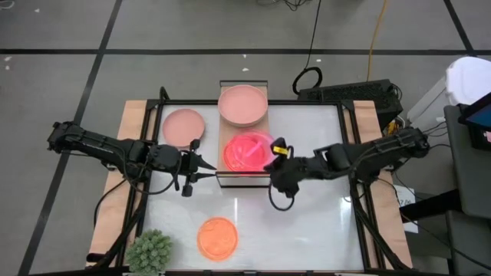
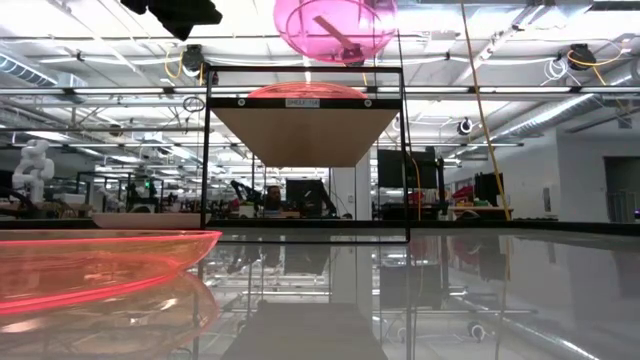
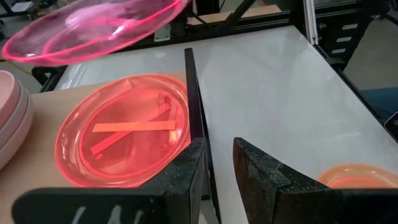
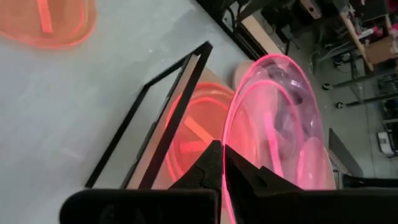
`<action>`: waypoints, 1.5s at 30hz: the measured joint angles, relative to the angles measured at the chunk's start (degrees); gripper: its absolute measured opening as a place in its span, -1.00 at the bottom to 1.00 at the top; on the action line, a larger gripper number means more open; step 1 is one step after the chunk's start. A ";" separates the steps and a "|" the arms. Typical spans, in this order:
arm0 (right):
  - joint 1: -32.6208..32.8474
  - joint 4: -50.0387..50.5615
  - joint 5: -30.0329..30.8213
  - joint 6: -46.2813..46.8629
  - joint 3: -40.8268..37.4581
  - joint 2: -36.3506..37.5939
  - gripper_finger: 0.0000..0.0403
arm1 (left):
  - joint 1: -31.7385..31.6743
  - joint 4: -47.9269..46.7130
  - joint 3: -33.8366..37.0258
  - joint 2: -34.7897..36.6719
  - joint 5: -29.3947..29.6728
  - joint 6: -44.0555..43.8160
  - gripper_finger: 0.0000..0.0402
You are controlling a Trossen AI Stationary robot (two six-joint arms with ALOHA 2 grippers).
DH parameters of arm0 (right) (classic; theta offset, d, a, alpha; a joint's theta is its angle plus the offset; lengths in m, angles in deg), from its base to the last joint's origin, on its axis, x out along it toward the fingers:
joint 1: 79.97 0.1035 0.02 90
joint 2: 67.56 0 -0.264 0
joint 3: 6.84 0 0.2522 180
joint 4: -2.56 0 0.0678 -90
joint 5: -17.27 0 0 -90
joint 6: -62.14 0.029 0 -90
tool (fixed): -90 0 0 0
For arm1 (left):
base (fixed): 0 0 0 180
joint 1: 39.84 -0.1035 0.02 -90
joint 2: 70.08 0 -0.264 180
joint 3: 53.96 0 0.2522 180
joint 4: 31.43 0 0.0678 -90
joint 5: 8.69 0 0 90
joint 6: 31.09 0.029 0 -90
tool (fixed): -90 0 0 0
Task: Place and stack plates onto a shelf
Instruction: Stack the pink plate on top of the orange plate on the shelf
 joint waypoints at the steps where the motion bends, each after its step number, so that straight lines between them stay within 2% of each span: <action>1: -0.80 -0.91 -1.04 -0.44 0.02 -0.31 -1.00 | 0.00 0.02 0.00 0.00 0.00 0.02 -0.54; 7: -3.27 -2.21 -4.25 -1.77 0.02 -2.54 -1.00 | 0.00 -0.24 0.00 0.00 0.00 0.13 -0.54; 14: -3.75 -3.89 -4.60 -2.77 0.02 -4.31 -1.00 | 0.01 -0.34 0.00 0.00 0.00 -0.13 -0.54; 19: -4.49 -6.23 -8.64 -3.64 0.05 -5.15 -1.00 | 0.01 0.07 0.00 0.00 0.00 -0.29 -0.54; 33: -7.78 -6.91 -8.70 -4.29 -0.02 -8.35 -1.00 | 0.01 0.58 0.00 0.00 0.00 -1.18 -0.54; 45: -7.93 -5.41 -8.67 -3.79 -0.02 -9.33 -1.00 | 0.00 0.46 0.00 0.00 0.00 -1.18 -0.54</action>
